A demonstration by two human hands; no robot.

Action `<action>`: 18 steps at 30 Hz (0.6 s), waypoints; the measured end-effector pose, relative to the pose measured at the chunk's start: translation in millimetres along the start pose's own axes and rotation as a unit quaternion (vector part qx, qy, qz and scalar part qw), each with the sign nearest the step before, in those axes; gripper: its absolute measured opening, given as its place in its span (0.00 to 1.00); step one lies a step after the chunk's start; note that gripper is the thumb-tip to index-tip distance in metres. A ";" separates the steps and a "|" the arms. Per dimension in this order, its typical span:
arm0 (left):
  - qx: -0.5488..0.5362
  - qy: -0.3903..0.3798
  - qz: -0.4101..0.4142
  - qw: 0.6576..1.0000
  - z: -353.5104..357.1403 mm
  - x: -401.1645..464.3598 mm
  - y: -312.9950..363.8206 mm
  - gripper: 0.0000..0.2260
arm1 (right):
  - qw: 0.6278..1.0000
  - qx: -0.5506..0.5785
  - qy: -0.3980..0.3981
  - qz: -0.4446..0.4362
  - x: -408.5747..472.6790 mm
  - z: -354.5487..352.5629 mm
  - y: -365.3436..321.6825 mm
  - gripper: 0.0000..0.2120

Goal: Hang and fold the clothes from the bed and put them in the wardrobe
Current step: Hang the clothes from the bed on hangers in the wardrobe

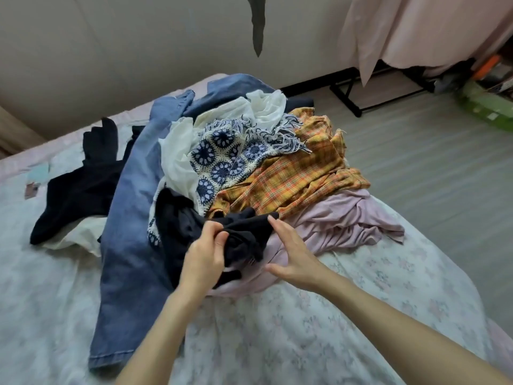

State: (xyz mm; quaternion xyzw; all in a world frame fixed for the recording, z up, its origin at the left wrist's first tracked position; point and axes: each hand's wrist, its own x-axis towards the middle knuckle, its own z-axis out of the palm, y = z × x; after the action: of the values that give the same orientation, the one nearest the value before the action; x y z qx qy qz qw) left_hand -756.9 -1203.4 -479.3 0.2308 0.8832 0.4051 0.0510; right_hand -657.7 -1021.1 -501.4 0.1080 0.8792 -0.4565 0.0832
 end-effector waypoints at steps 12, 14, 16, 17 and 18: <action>-0.253 -0.288 -0.103 0.918 20.4 -114.0 157.6 0.07 | 0.982 0.107 0.108 0.112 -179.3 -87.8 -41.9 0.04; -0.200 -0.355 -0.079 0.910 30.9 -132.4 176.6 0.07 | 0.962 0.124 0.191 0.151 -221.7 -108.0 -37.8 0.05; -0.189 -0.387 -0.075 0.900 43.5 -152.0 204.7 0.15 | 0.934 0.135 0.264 0.198 -277.5 -125.1 -27.4 0.05; -0.202 -0.404 -0.088 0.888 49.0 -159.8 218.1 0.18 | 0.924 0.136 0.286 0.215 -299.5 -129.3 -21.8 0.06; -0.219 -0.419 -0.103 0.875 57.3 -168.1 233.9 0.21 | 0.912 0.136 0.308 0.234 -323.1 -132.4 -15.3 0.05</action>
State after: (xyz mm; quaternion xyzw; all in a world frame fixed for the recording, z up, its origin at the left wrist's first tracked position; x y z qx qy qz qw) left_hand -506.0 -1107.0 -360.9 0.2697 0.6868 0.4455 0.5070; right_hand -357.0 -957.8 -334.9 0.4559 0.7401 -0.4834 -0.1034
